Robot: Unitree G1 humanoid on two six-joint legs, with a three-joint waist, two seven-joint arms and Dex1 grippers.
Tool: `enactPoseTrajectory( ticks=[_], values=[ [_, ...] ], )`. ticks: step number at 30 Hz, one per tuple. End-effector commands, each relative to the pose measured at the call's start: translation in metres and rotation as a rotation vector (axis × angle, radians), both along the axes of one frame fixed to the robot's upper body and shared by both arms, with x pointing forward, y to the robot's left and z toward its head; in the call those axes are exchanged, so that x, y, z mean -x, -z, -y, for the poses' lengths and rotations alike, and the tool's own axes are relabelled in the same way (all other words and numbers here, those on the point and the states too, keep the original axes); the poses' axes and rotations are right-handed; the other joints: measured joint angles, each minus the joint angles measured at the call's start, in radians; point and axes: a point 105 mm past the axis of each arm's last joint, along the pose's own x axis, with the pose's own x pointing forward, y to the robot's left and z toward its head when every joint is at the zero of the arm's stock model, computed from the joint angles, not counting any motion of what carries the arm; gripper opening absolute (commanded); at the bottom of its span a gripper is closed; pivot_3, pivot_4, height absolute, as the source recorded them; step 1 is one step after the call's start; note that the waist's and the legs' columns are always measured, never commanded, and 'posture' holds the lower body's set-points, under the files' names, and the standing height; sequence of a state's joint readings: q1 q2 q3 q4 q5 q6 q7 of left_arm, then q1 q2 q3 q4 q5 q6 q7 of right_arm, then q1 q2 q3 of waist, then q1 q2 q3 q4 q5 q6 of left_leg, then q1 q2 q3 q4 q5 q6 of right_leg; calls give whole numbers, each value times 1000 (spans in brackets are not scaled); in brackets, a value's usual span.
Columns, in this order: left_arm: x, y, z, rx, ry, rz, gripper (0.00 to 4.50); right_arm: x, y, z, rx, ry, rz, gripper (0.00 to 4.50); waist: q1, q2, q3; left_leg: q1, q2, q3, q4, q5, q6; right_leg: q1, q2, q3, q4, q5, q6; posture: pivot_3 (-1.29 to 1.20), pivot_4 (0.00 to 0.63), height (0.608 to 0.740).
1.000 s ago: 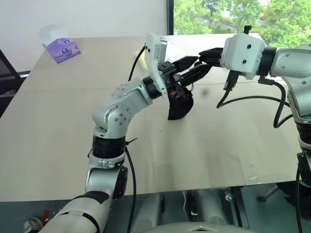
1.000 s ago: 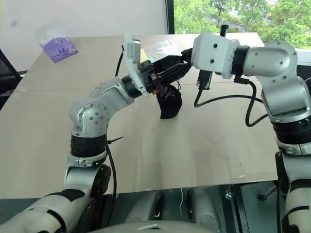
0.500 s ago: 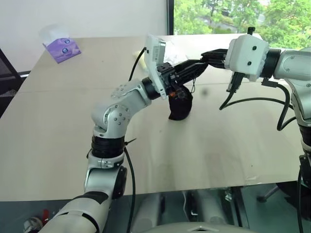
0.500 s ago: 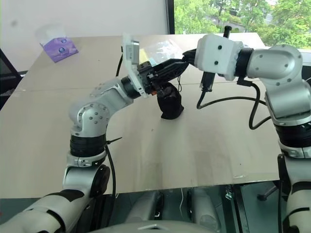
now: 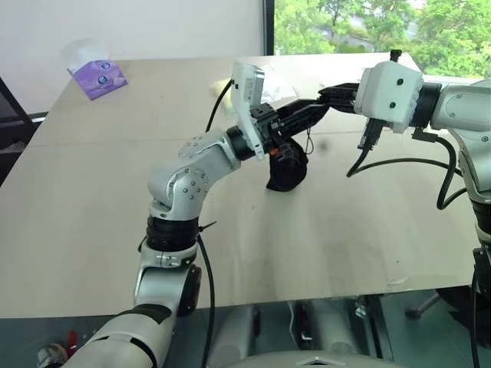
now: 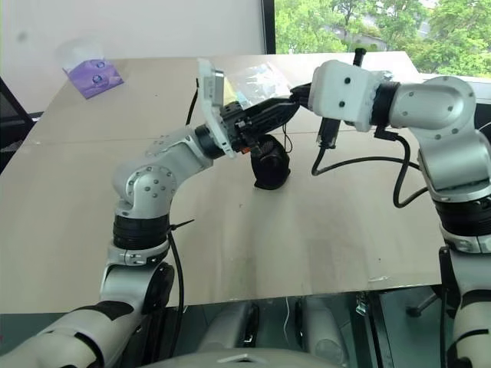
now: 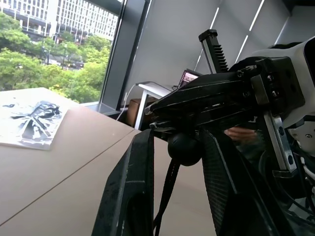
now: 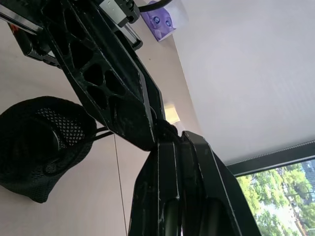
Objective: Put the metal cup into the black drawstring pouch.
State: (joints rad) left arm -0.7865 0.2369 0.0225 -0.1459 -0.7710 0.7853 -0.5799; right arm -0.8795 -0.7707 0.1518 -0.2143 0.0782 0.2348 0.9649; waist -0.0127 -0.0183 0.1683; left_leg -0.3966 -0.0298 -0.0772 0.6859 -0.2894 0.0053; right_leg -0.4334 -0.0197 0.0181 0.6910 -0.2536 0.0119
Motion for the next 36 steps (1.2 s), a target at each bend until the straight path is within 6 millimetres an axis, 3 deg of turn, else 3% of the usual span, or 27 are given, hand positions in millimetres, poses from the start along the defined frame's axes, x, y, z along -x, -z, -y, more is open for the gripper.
enactPoseTrajectory(
  ticks=[1,4,6,12,24,32,35,36],
  values=[
    [-12,-9,-23,45,-127,1,810,-8,-9,22,-21,105,46,0,0,0,0,0,0,0,0,0,0,0,0,0,0,0,0,0,150,740],
    [-15,-7,-30,59,-142,-18,698,-5,-6,22,-29,65,43,0,-1,0,0,0,0,0,0,0,0,0,0,0,0,0,0,0,150,740],
    [-17,-7,-36,52,-156,-15,214,-3,-3,23,-23,47,36,0,-2,0,0,0,0,0,0,0,0,0,0,0,1,0,0,0,150,740],
    [-18,-7,-44,23,-175,5,214,-4,3,29,-7,40,23,0,0,0,0,0,0,0,0,0,0,0,0,0,0,0,0,0,150,740],
    [-13,12,-46,-28,-177,-5,214,-16,1,44,-24,128,38,0,1,0,0,0,0,0,0,0,0,0,0,0,0,0,0,0,150,740],
    [3,3,-27,-24,-41,1,214,-12,2,35,-23,96,36,0,0,0,0,0,0,0,0,0,0,0,0,0,0,0,0,0,150,740],
    [9,-1,-11,-24,3,7,990,-7,2,27,-27,63,32,0,1,0,0,0,0,0,0,0,0,0,0,0,0,0,0,0,150,740],
    [8,-1,-8,-30,-3,10,1456,-6,3,25,-27,56,31,0,1,0,0,0,0,0,0,0,0,0,0,0,0,0,0,0,150,740]
  ],
)
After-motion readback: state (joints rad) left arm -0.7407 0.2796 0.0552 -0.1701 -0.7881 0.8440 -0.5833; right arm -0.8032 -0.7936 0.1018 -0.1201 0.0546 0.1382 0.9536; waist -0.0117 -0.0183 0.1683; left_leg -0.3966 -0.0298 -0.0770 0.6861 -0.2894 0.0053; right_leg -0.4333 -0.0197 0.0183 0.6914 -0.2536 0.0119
